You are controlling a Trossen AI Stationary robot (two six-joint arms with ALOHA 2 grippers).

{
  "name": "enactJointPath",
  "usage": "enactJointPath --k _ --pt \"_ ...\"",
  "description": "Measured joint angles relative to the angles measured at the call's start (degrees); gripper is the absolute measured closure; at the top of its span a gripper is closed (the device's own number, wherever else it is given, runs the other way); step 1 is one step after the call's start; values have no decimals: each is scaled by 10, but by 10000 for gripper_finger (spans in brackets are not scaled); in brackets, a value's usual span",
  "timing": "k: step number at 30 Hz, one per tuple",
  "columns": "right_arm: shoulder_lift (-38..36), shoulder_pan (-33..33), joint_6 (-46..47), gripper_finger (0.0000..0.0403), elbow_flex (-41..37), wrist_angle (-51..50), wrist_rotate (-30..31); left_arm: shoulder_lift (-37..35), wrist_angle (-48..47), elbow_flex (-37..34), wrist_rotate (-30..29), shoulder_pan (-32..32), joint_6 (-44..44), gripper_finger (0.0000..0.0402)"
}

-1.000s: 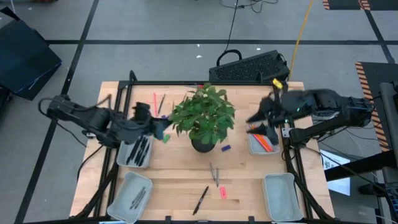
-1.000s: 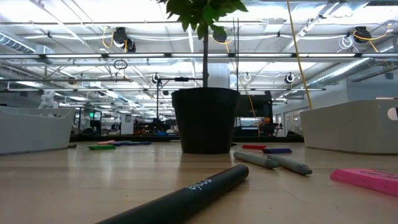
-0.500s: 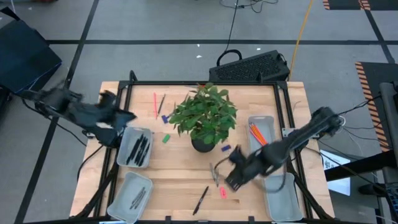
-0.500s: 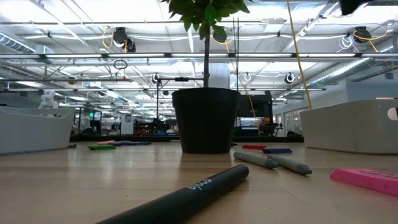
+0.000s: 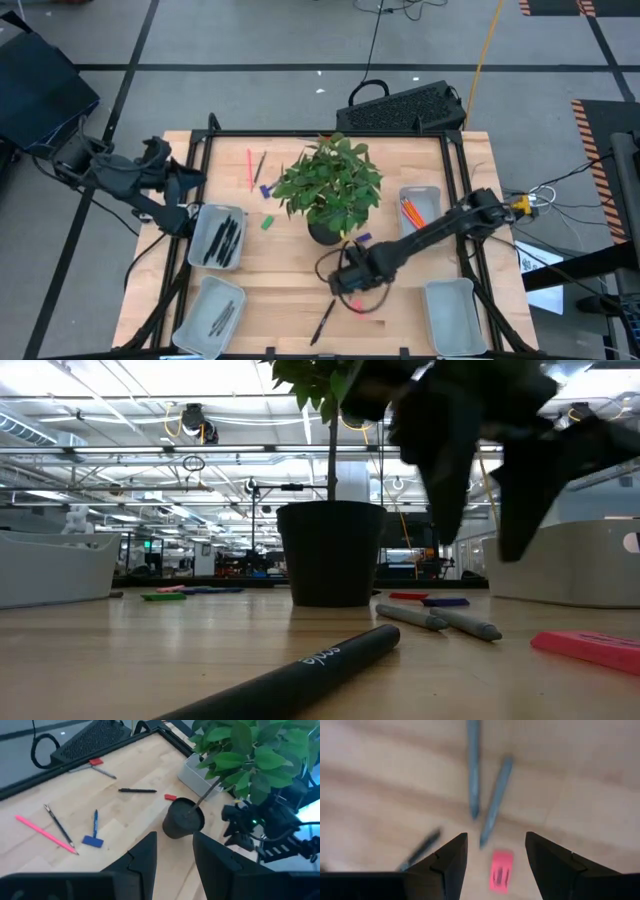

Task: Sort crayons/erasers/pens/pencils in bins
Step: Put the gray crayon into the bottom left gray bin

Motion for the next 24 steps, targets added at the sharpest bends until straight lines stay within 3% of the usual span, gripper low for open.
enactJointPath --k 10,17,20,24 --pt "53 -47 -17 222 0 -6 -2 -1 0 0 -37 0 60 273" --pt "54 -47 11 265 0 -9 1 0 4 0 -89 0 68 273" --pt "54 -45 40 286 -1 -8 1 1 8 -1 -139 0 53 273" --pt "51 -39 72 317 -21 14 2 0 43 -27 -136 -6 101 273"
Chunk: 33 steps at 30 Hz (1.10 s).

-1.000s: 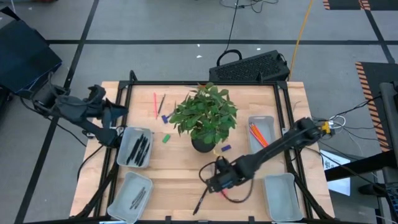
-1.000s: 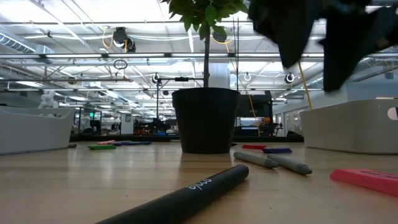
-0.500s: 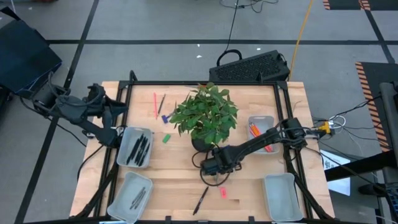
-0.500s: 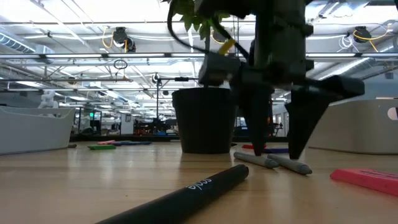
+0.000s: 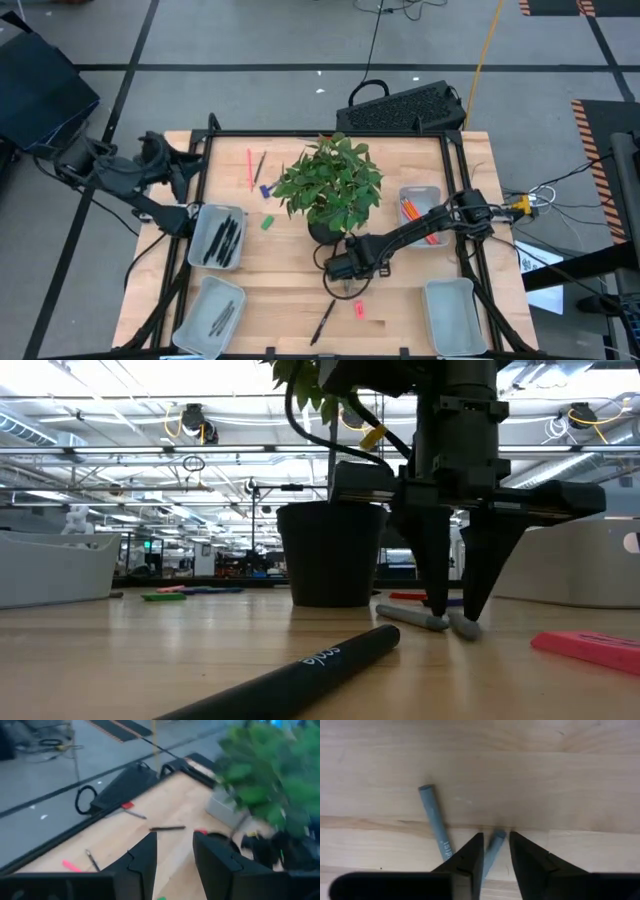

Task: Sort crayons/erasers/pens/pencils in bins
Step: Put the gray crayon into the bottom left gray bin

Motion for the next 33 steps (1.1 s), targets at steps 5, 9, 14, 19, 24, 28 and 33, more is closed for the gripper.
enactJointPath --k 5,9,14,19,24,28,33 --pt "-2 24 56 352 -24 25 20 0 50 -62 35 -27 46 273" --pt "-1 41 105 374 -26 25 47 -9 85 -98 37 -54 46 273" --pt "-1 42 108 382 -26 25 43 -11 112 -109 37 -78 47 273" --pt "-23 42 124 379 -28 10 58 -12 183 -118 50 -122 81 273" --pt "-78 46 110 381 -30 -41 85 -16 276 -179 56 -184 112 273" --pt "-125 54 59 381 -29 -49 147 -16 391 -262 52 -213 90 273" --pt "-196 79 -103 381 -28 31 204 -4 636 -375 57 -236 93 263"
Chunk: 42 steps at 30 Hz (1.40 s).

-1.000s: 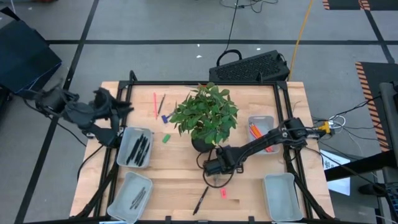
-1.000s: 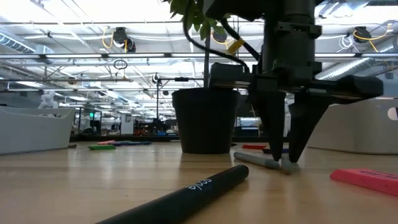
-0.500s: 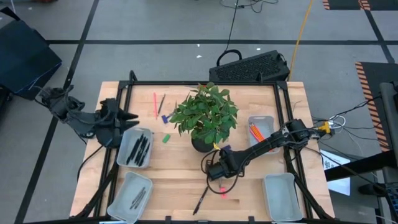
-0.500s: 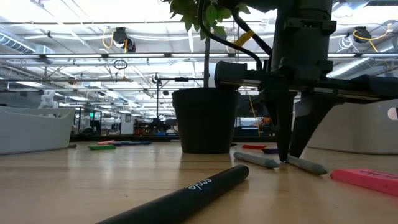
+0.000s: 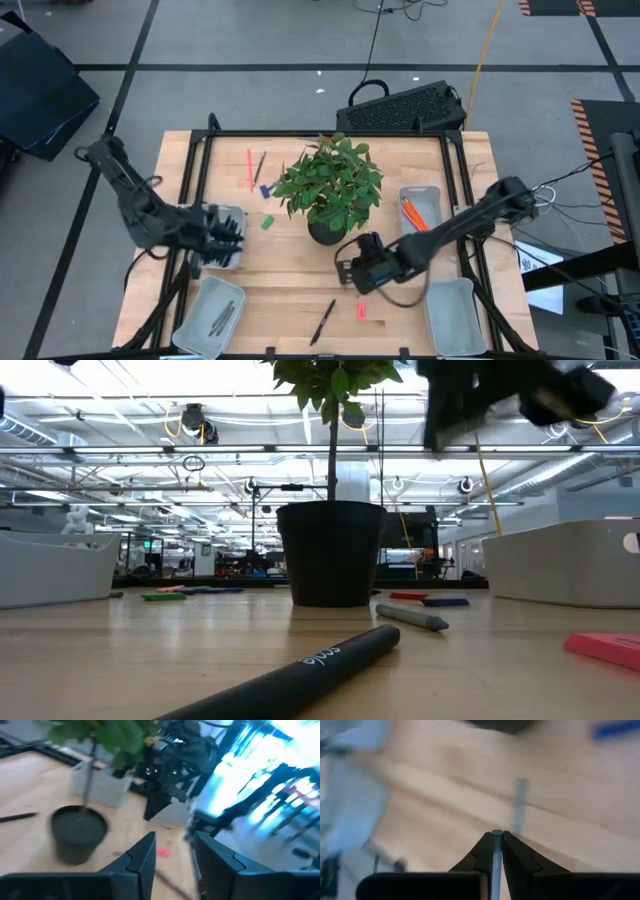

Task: Sort crayons/erasers/pens/pencils in bins
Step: Put the gray crayon into the bottom left gray bin

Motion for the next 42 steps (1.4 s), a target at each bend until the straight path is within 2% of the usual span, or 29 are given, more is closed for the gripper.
enactJointPath --k 5,9,12,15,20,25,32,42 --pt "-37 33 -236 381 0 181 37 64 232 -84 0 -2 54 209" --pt "-39 64 -385 381 0 382 68 156 345 -94 23 4 62 165" --pt "-36 73 -495 381 0 516 94 224 386 -55 44 8 71 155" --pt "-34 77 -606 381 1 612 117 288 396 19 64 14 106 158" --pt "-34 77 -759 381 32 658 130 362 359 144 72 25 158 161" --pt "-34 76 -822 381 36 654 127 401 313 221 75 63 142 154" --pt "-34 64 -826 381 32 646 127 459 305 294 134 111 143 153" --pt "-34 61 -829 381 32 646 128 470 299 311 141 120 124 153"
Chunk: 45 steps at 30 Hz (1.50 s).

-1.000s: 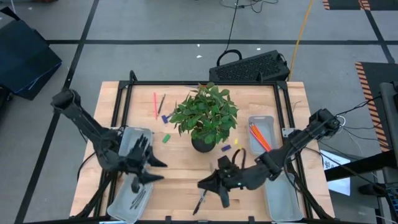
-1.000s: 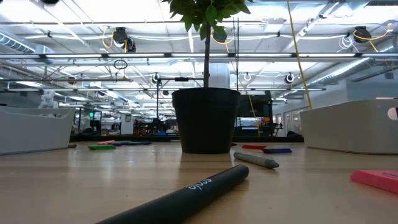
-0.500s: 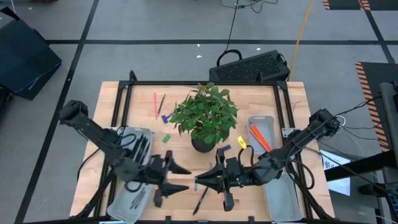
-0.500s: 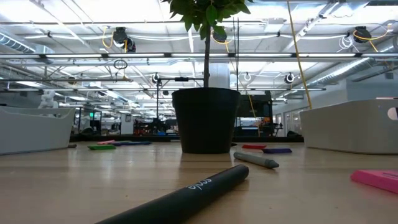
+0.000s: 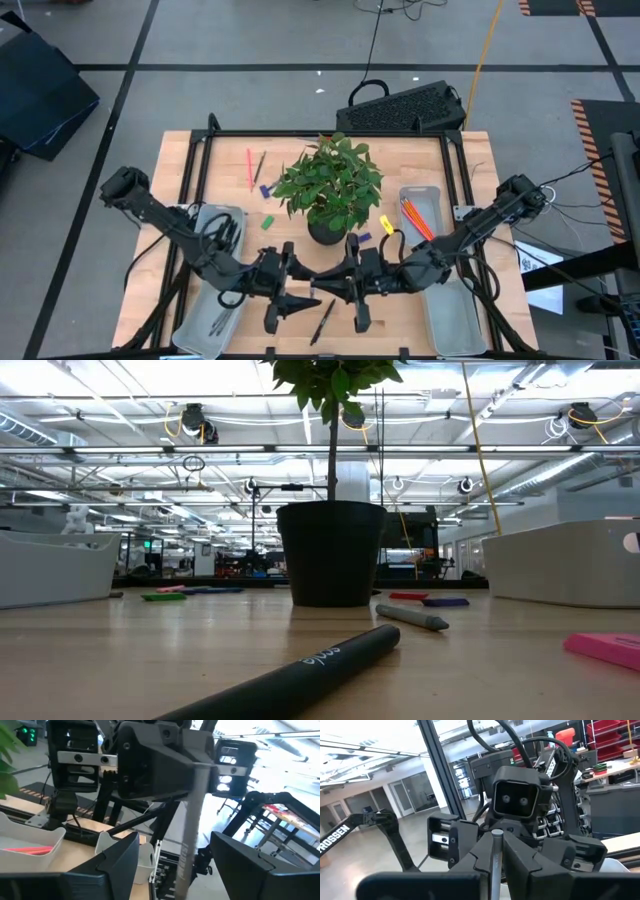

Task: Sort crayons/erasers/pens/pencils in bins
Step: Put the gray crayon into the bottom left gray bin

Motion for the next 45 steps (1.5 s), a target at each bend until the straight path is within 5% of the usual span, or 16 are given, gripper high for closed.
enactJointPath --k 23,27,36,45 --pt "0 0 -24 380 -1 12 -3 -28 -52 -1 8 -3 -86 158" --pt "0 0 -18 380 -1 13 -3 -28 -48 -1 9 -6 -86 203" --pt "-2 -5 -27 380 -1 9 1 -27 -41 -1 20 5 -64 376" --pt "-14 -8 -24 341 -1 -20 -26 -38 -103 11 15 4 -60 375"
